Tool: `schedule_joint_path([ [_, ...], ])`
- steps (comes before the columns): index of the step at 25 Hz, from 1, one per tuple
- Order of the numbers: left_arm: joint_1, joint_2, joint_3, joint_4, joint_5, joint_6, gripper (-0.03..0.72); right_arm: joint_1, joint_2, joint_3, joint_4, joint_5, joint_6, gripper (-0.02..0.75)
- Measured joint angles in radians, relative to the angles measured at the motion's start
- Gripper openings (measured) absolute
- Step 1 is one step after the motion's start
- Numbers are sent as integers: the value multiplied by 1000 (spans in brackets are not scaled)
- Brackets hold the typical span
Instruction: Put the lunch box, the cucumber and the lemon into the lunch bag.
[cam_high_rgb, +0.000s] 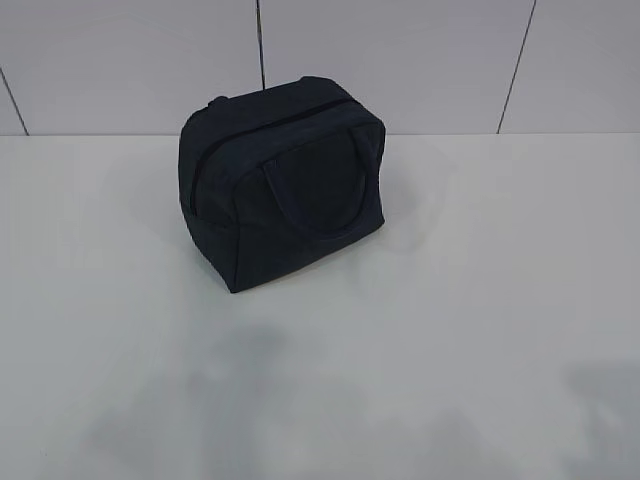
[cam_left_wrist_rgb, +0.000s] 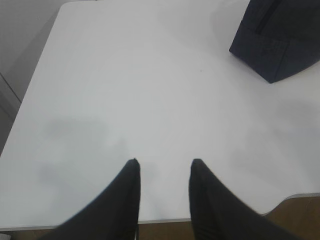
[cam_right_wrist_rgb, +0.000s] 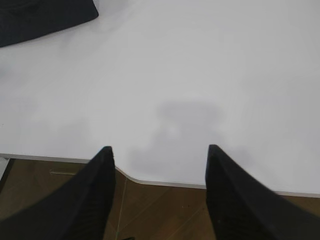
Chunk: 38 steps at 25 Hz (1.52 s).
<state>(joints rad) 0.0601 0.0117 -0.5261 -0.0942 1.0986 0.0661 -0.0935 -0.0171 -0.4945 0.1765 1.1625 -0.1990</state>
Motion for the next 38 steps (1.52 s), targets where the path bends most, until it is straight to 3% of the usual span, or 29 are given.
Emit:
schedule_joint_path([
  [38, 0, 0, 0, 0, 0, 0, 235, 0, 0, 0, 0, -2, 2, 433],
])
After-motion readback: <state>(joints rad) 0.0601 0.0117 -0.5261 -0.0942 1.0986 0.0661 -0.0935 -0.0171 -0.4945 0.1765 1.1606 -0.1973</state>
